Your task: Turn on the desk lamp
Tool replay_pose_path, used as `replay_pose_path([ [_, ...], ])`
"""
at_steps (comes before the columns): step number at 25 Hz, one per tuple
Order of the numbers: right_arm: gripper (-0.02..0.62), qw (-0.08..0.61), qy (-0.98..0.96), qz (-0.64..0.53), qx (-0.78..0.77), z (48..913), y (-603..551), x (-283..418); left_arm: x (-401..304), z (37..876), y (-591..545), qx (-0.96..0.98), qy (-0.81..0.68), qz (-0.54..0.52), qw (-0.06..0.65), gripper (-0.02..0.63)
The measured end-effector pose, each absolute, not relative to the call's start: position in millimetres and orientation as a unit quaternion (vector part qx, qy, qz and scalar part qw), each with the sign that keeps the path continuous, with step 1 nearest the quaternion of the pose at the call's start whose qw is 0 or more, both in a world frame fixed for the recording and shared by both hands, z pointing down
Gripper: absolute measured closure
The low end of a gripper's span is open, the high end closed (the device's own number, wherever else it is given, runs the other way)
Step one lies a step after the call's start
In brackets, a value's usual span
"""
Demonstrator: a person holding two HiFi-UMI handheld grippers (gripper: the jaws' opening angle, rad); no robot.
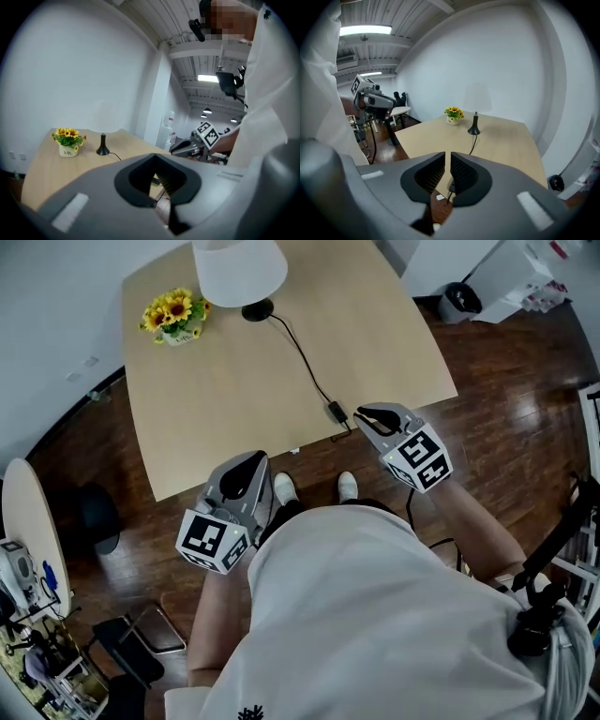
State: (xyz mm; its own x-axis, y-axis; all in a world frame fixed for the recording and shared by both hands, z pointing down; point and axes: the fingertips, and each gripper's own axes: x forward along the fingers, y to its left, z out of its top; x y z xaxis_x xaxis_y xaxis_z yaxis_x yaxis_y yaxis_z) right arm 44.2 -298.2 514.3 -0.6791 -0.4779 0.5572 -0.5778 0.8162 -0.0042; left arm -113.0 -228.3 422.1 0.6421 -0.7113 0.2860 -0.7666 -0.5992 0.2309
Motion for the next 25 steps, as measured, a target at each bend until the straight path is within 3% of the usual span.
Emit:
replay_pose_path([
  [4,0.591,0.317,-0.895,0.106,0.295,556.5,-305.8,34.5,-134.3,417.2,-241.8,0.892,-0.414,0.083,0.163,0.601],
  [13,0.592,0.402,-0.857,0.122,0.298,641.0,-310.4,36.8,-156.0,427.6,-244.8,0.894,-0.404,0.088,0.175,0.601],
  [25,0.592,0.453,-0.829,0.129,0.3,677.4,-325.8,34.1,-169.2,447.4,-237.1,0.888,-0.401,0.095,0.203,0.601],
])
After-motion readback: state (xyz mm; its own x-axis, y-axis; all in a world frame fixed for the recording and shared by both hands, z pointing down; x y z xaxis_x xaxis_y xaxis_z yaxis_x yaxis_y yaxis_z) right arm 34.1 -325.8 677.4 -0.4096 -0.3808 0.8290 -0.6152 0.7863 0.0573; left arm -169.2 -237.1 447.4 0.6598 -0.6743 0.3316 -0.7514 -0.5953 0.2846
